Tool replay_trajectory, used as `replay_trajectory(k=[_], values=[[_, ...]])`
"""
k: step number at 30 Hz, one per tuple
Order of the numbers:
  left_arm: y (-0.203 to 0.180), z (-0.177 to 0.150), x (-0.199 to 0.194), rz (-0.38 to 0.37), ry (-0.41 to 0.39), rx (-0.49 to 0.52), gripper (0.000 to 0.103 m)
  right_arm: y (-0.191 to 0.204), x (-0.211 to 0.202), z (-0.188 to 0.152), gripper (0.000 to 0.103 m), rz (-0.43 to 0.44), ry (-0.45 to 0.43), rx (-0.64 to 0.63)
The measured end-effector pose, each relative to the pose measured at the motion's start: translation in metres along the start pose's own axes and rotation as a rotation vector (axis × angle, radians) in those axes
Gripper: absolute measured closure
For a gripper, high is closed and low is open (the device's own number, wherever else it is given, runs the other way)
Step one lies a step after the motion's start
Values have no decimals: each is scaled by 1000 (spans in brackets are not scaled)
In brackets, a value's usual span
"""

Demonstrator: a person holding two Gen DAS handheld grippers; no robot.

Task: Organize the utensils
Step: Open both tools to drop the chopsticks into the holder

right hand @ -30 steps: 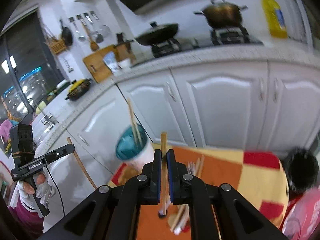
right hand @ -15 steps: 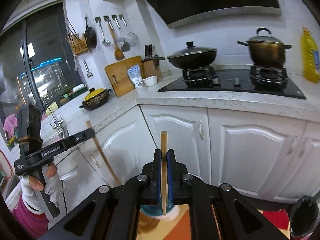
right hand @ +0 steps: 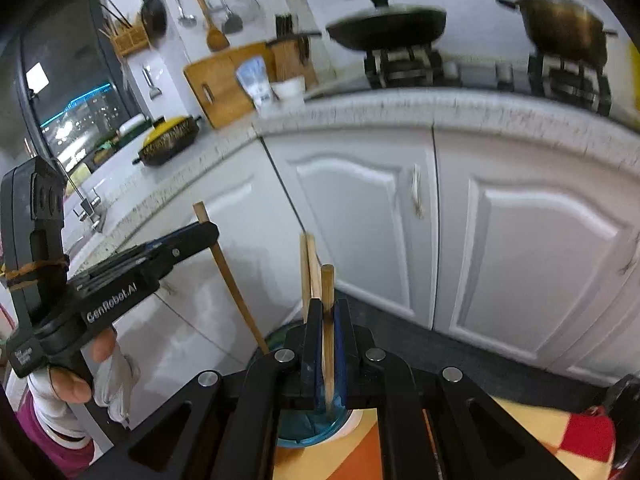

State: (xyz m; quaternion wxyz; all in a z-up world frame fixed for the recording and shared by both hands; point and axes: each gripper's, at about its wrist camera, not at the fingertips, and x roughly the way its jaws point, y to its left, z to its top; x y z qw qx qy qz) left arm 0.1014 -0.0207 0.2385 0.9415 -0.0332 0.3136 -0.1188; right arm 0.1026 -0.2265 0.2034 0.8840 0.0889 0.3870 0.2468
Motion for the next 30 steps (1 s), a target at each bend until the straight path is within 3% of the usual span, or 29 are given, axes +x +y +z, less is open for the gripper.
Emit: replay_trajectory(k=[5,14,16,20,22,30], values=[[0,-18,19,1,58,-9,97,-9,8,-7,98,-13,18,38],[1,-28,11,-20,72,-27,93,-18,-8,-30,93,-19,16,89],[0,-33,6,-25,78,-35,86,-18,-11,-35,91,-20,22,90],[-4,-40,-8,-24,63,-31,70,-14,-20,-48,67,-29,20,84],[-8,-45,-16,-20,54,-22,63,-12,-25,-53,67,-46,19,77],[-27,-68,-38,23,39,33,62,-8,-51,-76,66,-89,-1,83]])
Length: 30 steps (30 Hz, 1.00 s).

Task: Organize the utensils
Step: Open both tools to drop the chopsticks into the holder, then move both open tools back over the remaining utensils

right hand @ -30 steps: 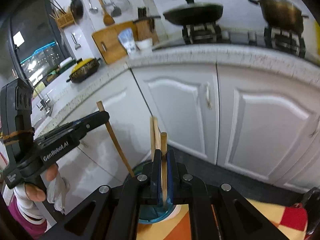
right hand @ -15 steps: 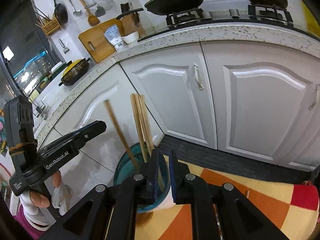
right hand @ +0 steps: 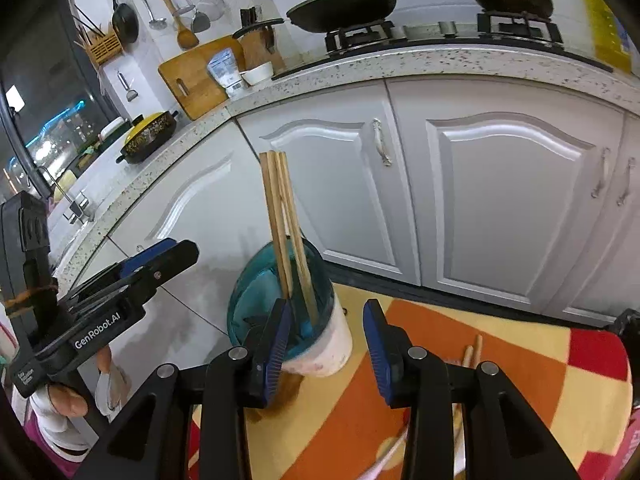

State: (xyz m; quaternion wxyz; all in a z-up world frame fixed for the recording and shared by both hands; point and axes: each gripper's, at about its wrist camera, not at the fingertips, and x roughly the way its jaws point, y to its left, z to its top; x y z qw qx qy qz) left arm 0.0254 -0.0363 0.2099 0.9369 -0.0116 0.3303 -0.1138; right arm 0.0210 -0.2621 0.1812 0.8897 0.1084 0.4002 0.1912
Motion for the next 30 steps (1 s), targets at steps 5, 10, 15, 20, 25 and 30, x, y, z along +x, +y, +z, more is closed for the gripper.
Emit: replay_trajectory(k=[5,10,15,20,25,30], values=[[-9,-16,-6,-1,16,-1,62,-5,-18,-15,65,-49,-25,22],[-22,-30,-13,2,21,8,60,-6,-34,-30,61,-97,-46,24],[-39,-41,-19,-3,22,28,60,-14,-50,-46,61,-145,-58,37],[-59,-52,-22,-16,29,59,60,-27,-65,-59,60,-187,-59,61],[-74,-60,-22,-32,42,69,59,-42,-82,-71,60,-224,-68,86],[-89,-67,-21,-46,59,85,59,-58,-92,-85,59,-255,-63,120]])
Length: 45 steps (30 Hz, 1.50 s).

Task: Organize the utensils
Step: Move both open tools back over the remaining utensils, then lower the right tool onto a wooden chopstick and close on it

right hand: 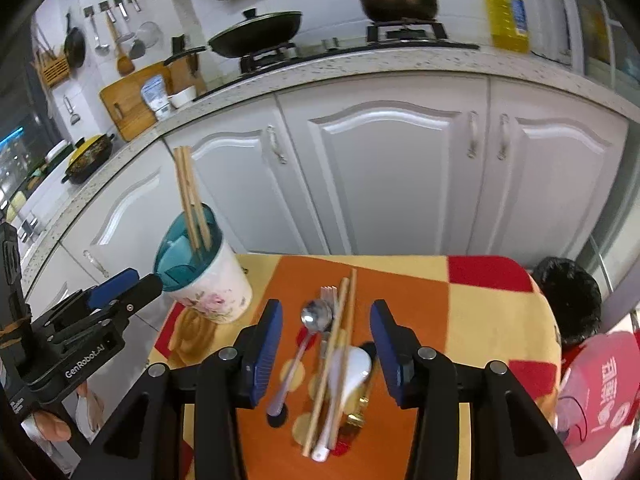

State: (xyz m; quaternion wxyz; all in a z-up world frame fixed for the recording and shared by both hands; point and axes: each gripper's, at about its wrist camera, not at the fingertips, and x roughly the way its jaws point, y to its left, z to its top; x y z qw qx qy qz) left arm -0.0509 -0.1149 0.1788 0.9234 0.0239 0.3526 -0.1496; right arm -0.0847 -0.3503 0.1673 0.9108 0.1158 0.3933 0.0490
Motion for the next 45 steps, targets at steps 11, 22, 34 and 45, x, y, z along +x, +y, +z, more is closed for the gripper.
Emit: replay_trajectory(k=[11,22,34,45], values=[[-15,-10,11,-39,49,-8,59,-32,11,-32,57,-34,82,51],[-8,-32,36,-62,152,-47,59,-43,44,-47,56,11,160,92],[-21,-44,76,-117,237,-10,59,-44,98,-30,67,148,222,111],[-22,-44,109,-127,282,-14,59,-45,176,-9,74,190,326,119]])
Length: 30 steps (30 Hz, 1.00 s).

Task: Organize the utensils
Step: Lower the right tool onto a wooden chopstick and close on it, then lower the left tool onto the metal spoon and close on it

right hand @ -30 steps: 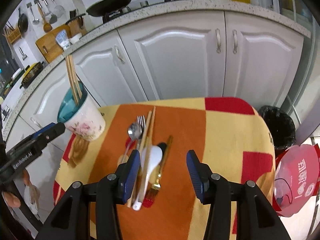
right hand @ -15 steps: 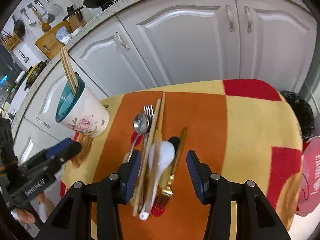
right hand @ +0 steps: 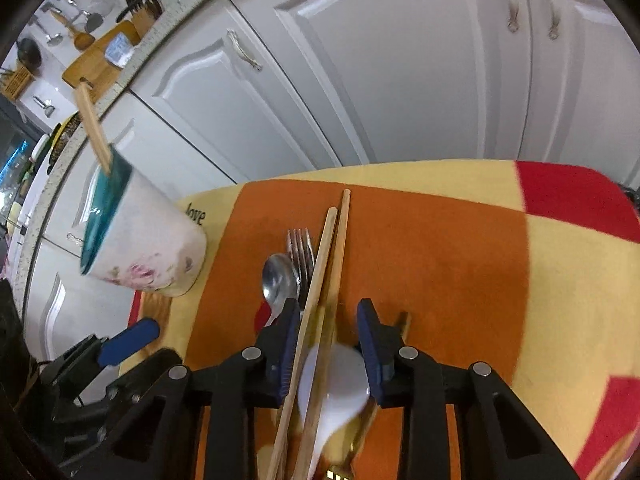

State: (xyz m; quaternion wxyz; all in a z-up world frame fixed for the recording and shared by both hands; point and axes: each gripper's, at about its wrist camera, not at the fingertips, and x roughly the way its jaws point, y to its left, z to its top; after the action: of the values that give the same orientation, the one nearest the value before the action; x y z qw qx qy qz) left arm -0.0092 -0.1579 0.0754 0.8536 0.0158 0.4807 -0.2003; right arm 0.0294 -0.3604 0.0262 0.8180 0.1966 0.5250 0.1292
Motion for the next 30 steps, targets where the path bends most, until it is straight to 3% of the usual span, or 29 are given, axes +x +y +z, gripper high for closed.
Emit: replay_trajectory(k=[3,5,13,19,27,29,30], values=[[1,4,7,-11,0,-2,59,-10,16,4,81,48,23,37],[0,6,11,-7,4,3,59,-17,16,2,95,74,20,60],[-4,19,45,-4,34,24,59,-35,-35,-23,96,150,-52,95],[-8,31,67,-14,27,45,59,-61,-55,-52,96,116,-33,118],[-13,36,90,-40,65,62,59,-87,-49,-62,96,62,18,165],[-13,37,91,-43,69,64,62,-90,-50,-60,95,67,7,180],[-13,37,91,-49,73,66,74,-90,-50,-58,95,58,-1,183]])
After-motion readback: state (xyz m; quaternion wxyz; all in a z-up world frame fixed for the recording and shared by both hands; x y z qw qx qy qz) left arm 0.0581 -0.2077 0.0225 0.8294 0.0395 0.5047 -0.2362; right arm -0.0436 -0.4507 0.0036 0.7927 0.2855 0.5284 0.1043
